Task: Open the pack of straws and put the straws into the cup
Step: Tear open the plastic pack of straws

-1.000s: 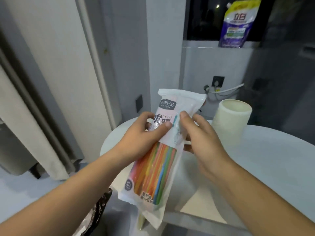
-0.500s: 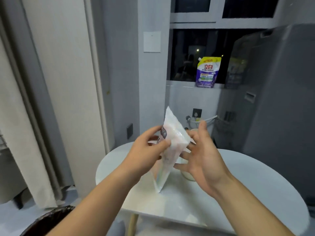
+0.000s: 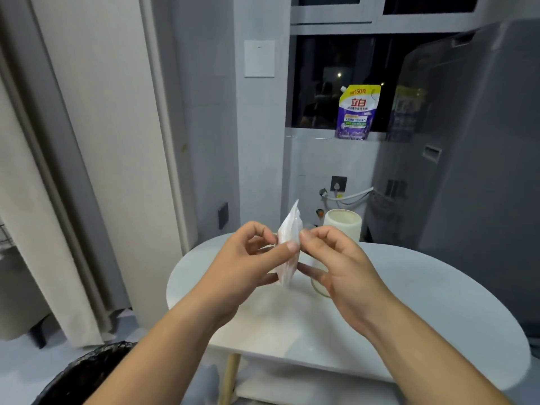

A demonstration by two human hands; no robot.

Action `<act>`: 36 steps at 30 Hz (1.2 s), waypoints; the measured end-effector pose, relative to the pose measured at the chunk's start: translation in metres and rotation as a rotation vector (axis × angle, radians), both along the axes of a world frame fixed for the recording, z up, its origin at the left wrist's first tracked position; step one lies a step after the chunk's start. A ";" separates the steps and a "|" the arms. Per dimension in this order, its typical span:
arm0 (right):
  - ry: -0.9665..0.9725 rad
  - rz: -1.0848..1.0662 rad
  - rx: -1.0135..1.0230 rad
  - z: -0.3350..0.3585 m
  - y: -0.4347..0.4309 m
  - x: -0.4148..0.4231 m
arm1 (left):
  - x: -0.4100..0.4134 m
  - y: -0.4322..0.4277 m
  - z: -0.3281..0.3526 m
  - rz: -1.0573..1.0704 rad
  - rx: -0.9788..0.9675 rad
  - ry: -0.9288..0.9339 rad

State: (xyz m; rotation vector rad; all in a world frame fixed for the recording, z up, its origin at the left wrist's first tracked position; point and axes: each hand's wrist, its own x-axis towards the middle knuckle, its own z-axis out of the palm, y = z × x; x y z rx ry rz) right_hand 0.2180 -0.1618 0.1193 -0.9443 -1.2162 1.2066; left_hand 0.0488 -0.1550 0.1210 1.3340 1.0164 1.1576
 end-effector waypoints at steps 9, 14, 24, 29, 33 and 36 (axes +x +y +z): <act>-0.088 -0.049 0.010 -0.011 0.002 -0.001 | -0.001 -0.006 -0.010 -0.052 -0.002 0.097; -0.075 -0.058 -0.014 -0.019 0.006 0.000 | -0.001 -0.004 -0.012 -0.028 -0.011 0.089; -0.030 -0.063 -0.046 -0.024 0.008 -0.001 | 0.003 -0.005 -0.015 0.012 -0.022 0.057; -0.064 -0.092 -0.027 -0.025 0.007 -0.004 | 0.008 -0.006 -0.018 0.067 -0.041 0.049; -0.185 -0.134 0.041 -0.027 0.007 -0.008 | 0.009 -0.007 -0.015 0.088 -0.083 0.016; -0.223 -0.160 0.072 -0.028 0.008 -0.010 | 0.012 -0.008 -0.015 0.110 -0.104 -0.020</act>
